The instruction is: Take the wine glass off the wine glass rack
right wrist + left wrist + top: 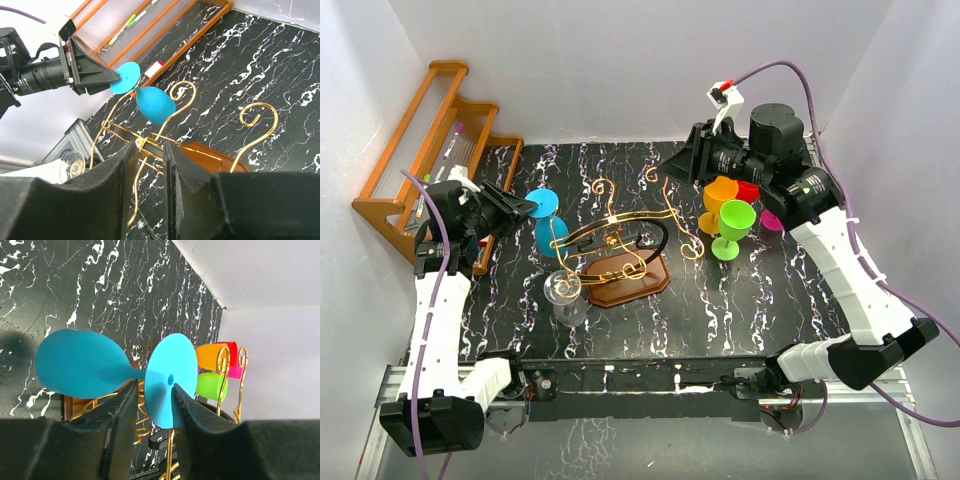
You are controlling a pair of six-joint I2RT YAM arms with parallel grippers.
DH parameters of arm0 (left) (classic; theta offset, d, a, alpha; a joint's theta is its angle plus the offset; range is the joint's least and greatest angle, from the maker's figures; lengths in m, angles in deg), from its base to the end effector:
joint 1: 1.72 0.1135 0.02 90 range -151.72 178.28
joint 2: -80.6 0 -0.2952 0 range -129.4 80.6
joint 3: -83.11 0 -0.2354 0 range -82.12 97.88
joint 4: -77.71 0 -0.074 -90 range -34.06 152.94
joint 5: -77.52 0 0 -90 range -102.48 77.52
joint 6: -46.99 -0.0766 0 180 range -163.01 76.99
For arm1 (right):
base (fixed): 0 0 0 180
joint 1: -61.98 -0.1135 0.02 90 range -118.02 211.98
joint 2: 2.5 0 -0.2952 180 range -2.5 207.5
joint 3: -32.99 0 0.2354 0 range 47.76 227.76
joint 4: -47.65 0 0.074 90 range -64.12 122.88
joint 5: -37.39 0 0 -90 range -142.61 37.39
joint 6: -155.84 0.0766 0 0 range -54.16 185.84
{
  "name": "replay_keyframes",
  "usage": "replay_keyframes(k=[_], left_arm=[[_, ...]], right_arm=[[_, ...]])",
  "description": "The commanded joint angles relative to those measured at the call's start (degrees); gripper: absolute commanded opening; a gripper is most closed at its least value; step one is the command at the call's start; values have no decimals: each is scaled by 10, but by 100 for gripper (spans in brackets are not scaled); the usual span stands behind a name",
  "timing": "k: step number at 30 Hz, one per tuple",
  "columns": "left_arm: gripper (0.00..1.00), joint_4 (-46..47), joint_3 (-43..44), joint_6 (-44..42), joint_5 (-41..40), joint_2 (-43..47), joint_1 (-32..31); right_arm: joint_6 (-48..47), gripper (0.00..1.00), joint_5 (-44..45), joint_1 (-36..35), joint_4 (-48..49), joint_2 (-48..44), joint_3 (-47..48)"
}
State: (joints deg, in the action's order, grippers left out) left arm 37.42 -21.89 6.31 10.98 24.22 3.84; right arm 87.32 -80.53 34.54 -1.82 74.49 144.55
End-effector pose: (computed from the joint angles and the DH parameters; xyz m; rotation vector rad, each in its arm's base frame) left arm 0.2157 -0.0096 0.3812 -0.6733 1.9099 -0.8936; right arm 0.2358 0.1628 0.4983 -0.4600 1.8732 1.0317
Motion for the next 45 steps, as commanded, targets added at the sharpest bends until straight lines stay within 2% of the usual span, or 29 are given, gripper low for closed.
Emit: replay_keyframes(k=[1,16,26,33,39,45], left_arm=[[29,19,-8,5,11,19,4],[0,32,-10,22,3,39,5],[0,103,-35,91,25,53,4],[0,203,-96,164,32,60,4],[0,218,-96,167,10,63,4],[0,253,-97,186,21,56,4]], right_arm=[[7,30,13,-3,48,-30,-6],[15,30,25,-3,72,-54,-38],[21,30,29,-3,95,-70,-57],[25,29,30,-3,114,-80,-69],[24,29,34,-3,118,-82,-74],[27,28,30,-3,122,-80,-76]])
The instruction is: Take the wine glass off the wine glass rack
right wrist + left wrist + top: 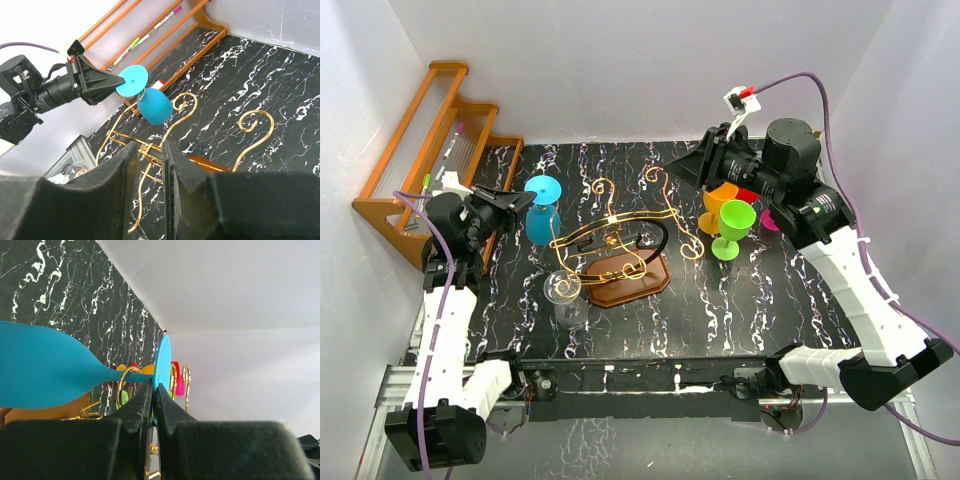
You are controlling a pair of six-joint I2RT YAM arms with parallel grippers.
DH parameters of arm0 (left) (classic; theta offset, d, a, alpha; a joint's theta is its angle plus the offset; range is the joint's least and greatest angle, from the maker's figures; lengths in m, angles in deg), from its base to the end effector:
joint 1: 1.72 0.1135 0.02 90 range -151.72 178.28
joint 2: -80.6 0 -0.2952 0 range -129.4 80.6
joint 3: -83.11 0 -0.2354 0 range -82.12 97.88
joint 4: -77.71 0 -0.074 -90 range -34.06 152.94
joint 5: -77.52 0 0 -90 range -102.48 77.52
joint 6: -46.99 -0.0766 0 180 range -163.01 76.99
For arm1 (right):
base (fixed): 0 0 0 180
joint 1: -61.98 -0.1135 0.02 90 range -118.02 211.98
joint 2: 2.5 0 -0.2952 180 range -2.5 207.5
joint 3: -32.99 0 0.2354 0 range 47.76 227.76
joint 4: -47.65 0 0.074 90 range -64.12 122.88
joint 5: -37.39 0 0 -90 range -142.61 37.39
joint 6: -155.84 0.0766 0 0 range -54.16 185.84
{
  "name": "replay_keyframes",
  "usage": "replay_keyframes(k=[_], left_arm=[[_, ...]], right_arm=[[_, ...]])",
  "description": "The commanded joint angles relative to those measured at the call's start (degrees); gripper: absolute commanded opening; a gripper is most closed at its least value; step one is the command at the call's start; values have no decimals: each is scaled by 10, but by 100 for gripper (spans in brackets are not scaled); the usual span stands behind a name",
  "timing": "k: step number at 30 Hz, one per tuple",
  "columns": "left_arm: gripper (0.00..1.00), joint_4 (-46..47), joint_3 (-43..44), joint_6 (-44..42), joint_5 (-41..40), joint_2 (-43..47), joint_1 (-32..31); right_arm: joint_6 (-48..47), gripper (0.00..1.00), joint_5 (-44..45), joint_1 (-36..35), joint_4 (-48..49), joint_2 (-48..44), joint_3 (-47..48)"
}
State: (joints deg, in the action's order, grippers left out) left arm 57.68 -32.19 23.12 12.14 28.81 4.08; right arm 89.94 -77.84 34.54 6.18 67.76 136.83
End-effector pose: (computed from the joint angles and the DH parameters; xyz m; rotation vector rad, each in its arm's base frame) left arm 0.2115 -0.0106 0.3802 -0.7712 1.6493 -1.1305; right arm 0.2142 0.1480 0.5019 -0.3976 1.7645 1.0301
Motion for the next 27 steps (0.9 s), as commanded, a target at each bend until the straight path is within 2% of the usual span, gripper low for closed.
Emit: replay_keyframes(k=[1,8,16,19,27], left_arm=[[0,53,7,19,18,6,2],[0,61,6,26,71,-5,1],[0,-41,47,-22,105,-1,-3],[0,-101,68,-43,88,15,-9],[0,-262,151,-112,-42,50,-14]], right_arm=[[1,29,4,-3,43,-12,1],[2,28,2,-3,45,-9,3],[-2,28,7,-3,39,-9,8],[-4,29,8,-3,37,-9,11],[-7,29,6,-3,34,-7,11]])
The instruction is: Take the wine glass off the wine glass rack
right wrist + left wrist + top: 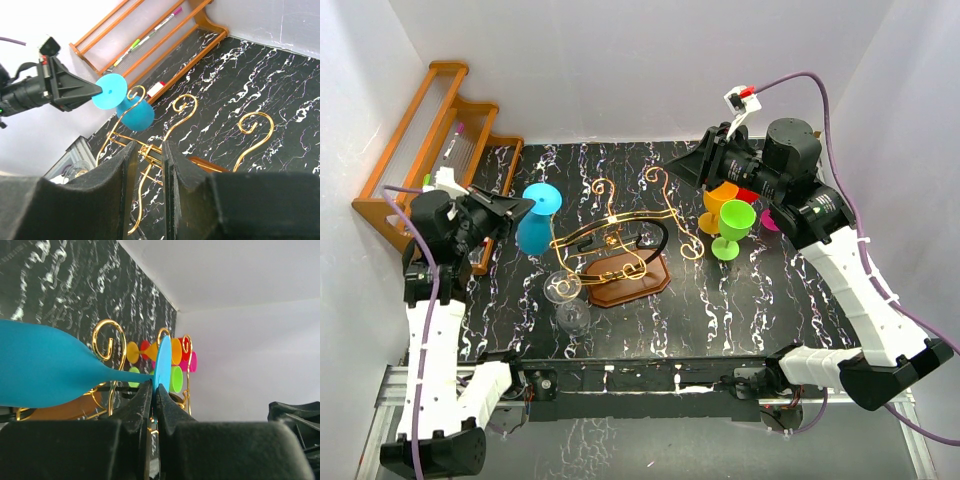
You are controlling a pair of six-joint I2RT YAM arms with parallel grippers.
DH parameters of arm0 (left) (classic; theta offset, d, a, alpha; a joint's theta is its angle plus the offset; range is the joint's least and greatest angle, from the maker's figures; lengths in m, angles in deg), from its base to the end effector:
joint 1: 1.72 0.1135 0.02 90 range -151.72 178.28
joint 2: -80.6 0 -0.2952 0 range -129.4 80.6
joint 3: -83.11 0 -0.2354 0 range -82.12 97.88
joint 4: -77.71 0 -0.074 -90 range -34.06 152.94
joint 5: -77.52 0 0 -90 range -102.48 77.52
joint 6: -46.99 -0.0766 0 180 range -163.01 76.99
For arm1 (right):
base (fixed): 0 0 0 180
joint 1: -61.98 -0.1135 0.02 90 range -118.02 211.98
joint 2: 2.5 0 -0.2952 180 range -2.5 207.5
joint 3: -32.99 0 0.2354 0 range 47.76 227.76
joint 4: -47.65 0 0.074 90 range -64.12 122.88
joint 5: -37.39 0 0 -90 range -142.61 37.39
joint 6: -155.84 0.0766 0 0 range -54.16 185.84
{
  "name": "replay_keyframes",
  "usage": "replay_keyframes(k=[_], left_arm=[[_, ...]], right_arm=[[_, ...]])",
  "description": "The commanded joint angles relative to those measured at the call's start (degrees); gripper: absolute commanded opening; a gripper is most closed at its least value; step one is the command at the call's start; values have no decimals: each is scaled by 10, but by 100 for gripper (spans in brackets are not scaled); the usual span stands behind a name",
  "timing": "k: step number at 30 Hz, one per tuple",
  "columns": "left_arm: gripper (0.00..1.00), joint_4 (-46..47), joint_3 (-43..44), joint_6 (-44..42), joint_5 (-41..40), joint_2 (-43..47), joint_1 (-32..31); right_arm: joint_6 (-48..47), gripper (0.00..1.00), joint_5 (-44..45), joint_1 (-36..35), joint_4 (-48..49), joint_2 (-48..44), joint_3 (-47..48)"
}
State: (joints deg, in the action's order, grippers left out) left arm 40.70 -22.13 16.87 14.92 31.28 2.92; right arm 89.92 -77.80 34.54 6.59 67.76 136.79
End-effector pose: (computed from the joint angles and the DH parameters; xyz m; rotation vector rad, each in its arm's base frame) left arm 0.1815 -0.0206 0.4100 -0.6776 1.7642 -1.1016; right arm 0.2145 0.1481 0.5027 -0.3981 1.7576 1.0297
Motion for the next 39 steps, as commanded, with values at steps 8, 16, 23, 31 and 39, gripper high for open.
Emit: replay_keyframes(k=[8,16,23,31,39], left_arm=[[0,-155,103,-109,-158,11,-3],[0,-15,198,-130,-74,-69,-5],[0,204,242,-64,114,-149,-27],[0,210,360,-124,257,-265,-185],[0,200,371,-163,316,-258,-223]], right_arm=[[-14,28,7,-3,21,-11,13],[-24,30,-42,-3,-1,-17,22],[2,40,-258,-3,-9,2,49],[18,48,-338,-2,1,9,66],[12,53,-285,-3,-28,29,87]])
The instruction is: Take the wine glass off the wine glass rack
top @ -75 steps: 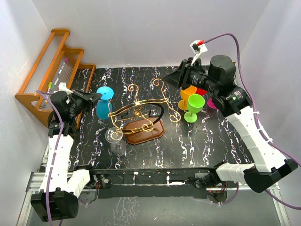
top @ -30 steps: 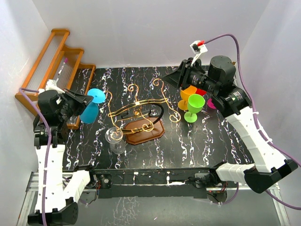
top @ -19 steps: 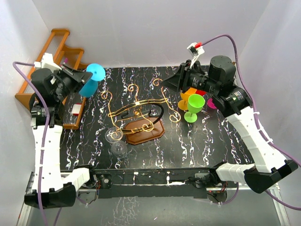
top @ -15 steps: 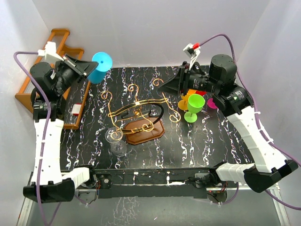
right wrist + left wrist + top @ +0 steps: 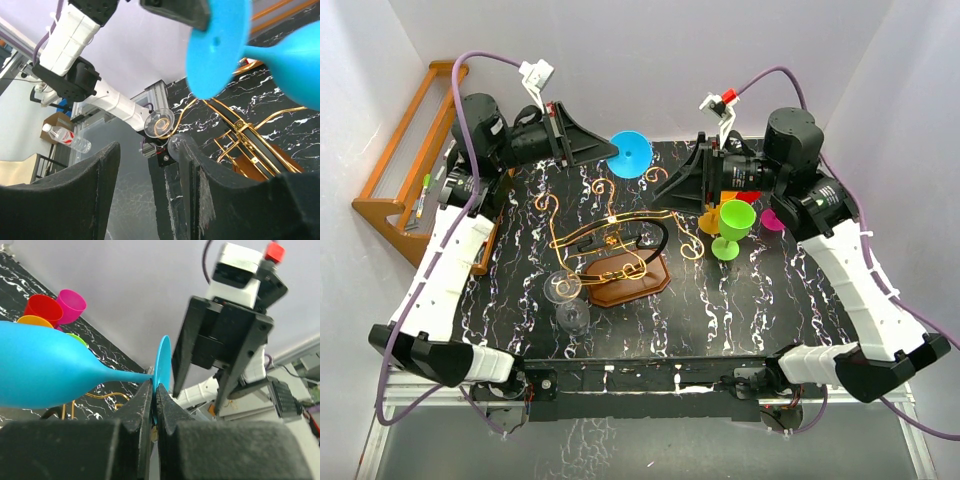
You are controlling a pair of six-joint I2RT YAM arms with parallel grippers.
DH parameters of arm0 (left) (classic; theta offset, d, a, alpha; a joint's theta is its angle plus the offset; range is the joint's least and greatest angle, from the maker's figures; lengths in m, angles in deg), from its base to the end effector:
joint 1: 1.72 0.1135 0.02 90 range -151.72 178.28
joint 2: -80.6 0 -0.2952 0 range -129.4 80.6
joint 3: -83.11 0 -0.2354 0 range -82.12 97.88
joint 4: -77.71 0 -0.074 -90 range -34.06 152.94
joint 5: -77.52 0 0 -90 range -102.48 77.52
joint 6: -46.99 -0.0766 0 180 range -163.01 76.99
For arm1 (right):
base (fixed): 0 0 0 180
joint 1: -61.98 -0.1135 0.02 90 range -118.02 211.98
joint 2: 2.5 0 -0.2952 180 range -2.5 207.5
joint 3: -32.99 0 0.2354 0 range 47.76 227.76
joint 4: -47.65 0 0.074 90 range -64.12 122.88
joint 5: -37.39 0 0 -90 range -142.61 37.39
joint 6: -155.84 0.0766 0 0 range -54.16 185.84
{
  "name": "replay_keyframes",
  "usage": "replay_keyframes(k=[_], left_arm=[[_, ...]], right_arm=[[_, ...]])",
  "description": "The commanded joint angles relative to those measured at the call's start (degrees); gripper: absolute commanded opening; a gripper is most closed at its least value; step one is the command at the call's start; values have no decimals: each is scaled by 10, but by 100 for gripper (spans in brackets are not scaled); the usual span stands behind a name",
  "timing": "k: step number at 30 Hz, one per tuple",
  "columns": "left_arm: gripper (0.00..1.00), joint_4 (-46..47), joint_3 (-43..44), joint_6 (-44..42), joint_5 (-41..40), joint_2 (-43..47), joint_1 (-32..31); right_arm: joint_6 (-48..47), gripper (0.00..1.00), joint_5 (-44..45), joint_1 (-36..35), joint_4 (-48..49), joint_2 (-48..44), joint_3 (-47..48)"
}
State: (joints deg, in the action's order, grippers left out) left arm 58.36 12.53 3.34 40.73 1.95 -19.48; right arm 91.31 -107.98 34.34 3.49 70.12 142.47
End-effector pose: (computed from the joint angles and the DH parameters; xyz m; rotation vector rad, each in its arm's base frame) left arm 0.2495 -0.1443 0.5471 0.4879 1.5782 -1.5119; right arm 0.1805 0.1657 0.5215 -0.8207 1.6924 1.4733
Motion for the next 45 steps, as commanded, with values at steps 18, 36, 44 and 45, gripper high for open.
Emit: replay_keyframes(k=[18,36,44,45], left_arm=[[0,24,18,-31,103,34,-15],[0,-16,36,-56,93,10,-52],[41,-253,105,-99,-167,5,-52],[43,-267,110,-89,-196,5,-52]], right_arm=[[0,51,-12,-1,2,46,76],[9,30,-13,-2,2,93,113],[-146,8,137,-3,-67,40,82],[-185,8,168,-4,-74,26,67]])
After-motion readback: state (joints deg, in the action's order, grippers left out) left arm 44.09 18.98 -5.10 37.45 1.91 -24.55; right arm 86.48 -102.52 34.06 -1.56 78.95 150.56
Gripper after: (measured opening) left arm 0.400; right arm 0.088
